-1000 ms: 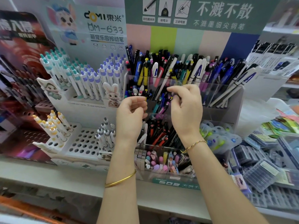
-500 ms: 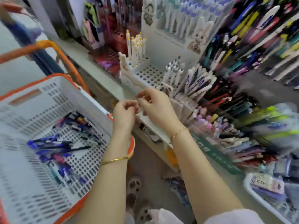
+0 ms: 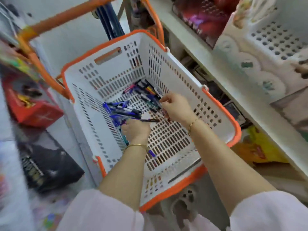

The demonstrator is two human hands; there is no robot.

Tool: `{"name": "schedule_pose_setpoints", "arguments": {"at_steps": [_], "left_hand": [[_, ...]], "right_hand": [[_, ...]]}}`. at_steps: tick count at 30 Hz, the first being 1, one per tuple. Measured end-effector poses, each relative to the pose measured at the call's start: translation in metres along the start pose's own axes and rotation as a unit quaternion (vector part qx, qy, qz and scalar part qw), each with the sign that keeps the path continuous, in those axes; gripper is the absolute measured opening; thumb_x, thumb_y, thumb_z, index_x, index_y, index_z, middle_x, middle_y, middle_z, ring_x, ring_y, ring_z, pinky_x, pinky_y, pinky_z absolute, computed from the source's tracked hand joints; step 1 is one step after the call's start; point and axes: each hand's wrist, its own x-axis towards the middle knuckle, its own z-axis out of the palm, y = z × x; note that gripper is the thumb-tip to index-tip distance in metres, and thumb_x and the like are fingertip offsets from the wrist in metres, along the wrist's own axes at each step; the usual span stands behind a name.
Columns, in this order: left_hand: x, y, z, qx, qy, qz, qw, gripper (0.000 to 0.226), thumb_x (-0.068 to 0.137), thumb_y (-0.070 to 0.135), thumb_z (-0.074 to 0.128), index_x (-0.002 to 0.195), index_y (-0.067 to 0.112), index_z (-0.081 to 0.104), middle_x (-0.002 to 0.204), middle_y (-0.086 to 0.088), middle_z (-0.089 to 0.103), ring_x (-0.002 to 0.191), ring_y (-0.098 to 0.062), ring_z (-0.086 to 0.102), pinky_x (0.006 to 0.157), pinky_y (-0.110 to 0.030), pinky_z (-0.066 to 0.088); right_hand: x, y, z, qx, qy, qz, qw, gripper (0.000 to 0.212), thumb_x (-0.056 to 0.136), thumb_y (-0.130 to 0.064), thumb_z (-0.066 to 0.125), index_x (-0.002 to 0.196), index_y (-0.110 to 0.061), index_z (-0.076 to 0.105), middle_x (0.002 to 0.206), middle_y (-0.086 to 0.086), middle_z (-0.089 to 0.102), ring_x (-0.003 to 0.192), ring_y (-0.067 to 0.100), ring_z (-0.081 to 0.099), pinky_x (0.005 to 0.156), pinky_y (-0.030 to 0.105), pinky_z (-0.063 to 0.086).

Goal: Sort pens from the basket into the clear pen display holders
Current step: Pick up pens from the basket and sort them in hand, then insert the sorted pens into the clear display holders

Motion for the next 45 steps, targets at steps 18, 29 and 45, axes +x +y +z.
{"name": "schedule_pose_setpoints", "arguments": {"at_steps": [18, 29, 45], "left_hand": [[0.074, -0.027, 0.046, 0.088, 0.008, -0.11, 0.99, 0.077, 0.09, 0.05, 0.057, 0.136, -0.003, 0.024, 0.144, -0.023, 0.029, 0.133, -0.036, 0.031, 0.106, -0.042, 0.032], [0.053, -0.035, 0.053, 0.048, -0.012, -0.109, 0.993, 0.088, 0.084, 0.061, 0.059, 0.135, -0.002, 0.024, 0.142, -0.022, 0.027, 0.131, -0.035, 0.032, 0.103, -0.041, 0.035], [0.071, -0.014, 0.053, -0.014, 0.002, -0.176, 0.984, 0.071, 0.091, 0.047, 0.056, 0.134, 0.002, 0.023, 0.143, -0.02, 0.028, 0.13, -0.034, 0.034, 0.105, -0.042, 0.034]], "right_hand": [[0.024, 0.019, 0.035, 0.004, -0.009, 0.068, 0.998, 0.019, 0.096, -0.007, 0.045, 0.102, -0.013, 0.061, 0.091, 0.003, 0.063, 0.078, 0.024, 0.068, 0.073, 0.044, 0.058], [0.025, 0.024, 0.035, 0.007, -0.005, 0.072, 0.997, 0.021, 0.096, -0.008, 0.045, 0.106, -0.014, 0.062, 0.09, 0.002, 0.063, 0.08, 0.023, 0.067, 0.073, 0.04, 0.058], [0.021, 0.032, 0.036, 0.014, -0.005, 0.079, 0.997, 0.016, 0.096, -0.01, 0.046, 0.101, -0.017, 0.06, 0.094, 0.004, 0.064, 0.082, 0.023, 0.066, 0.077, 0.045, 0.057]]}}
